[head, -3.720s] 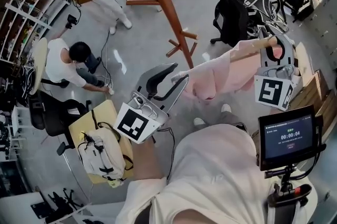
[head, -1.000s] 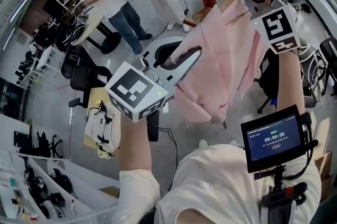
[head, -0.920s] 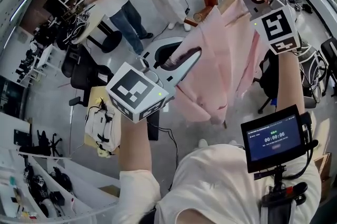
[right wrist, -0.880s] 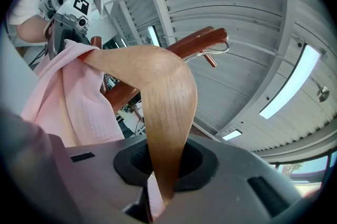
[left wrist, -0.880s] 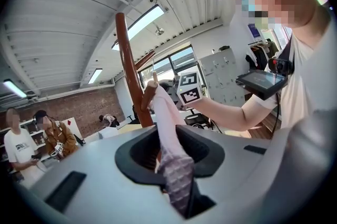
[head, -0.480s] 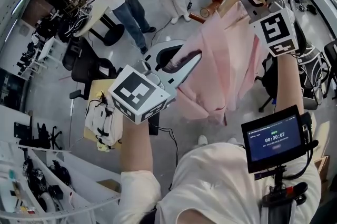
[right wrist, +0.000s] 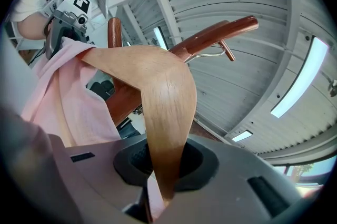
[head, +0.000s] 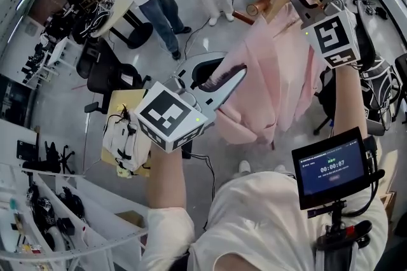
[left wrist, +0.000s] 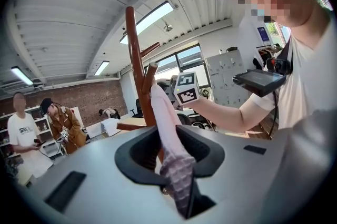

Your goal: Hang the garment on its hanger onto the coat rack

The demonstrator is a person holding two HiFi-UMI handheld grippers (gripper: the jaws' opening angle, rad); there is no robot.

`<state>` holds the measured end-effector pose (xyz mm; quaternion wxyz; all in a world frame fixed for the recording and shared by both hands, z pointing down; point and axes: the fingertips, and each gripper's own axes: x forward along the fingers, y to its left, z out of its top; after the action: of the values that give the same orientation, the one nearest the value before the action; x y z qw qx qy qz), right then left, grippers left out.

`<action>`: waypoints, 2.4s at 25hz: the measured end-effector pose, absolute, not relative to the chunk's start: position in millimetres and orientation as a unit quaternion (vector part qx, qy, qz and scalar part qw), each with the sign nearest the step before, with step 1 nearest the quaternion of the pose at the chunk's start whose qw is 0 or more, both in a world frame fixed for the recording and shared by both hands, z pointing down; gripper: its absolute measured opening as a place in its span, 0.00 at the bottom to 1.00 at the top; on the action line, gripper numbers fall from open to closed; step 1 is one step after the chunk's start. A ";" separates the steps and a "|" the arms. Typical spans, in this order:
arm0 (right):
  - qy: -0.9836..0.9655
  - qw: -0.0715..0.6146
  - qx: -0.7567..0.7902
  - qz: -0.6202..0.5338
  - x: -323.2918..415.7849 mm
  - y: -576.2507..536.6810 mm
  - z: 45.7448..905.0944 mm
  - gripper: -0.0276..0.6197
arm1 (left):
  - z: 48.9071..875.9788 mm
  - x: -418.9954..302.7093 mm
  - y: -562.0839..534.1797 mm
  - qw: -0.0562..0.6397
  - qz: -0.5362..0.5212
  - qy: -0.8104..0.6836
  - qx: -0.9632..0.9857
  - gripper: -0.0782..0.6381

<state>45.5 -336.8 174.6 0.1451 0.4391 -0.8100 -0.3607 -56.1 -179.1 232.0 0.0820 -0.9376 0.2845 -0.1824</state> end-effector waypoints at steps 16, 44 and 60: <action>-0.837 0.181 0.371 -0.359 33.6 -331.1 182.1 0.14 | 236.7 -52.3 -163.9 0.063 -0.170 0.268 -0.946 0.24; -0.834 0.203 0.379 -0.346 79.8 -305.5 185.8 0.26 | 223.7 -46.1 -188.1 0.099 -0.116 0.242 -0.958 0.28; -0.810 0.172 0.451 -0.334 105.4 -266.9 189.4 0.27 | 214.3 -50.4 -181.3 0.099 -0.071 0.205 -0.971 0.28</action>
<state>105.4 -266.9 189.4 0.1719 0.4511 -0.8096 -0.3339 -50.4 -181.3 214.3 0.0989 -0.9711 0.2055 -0.0709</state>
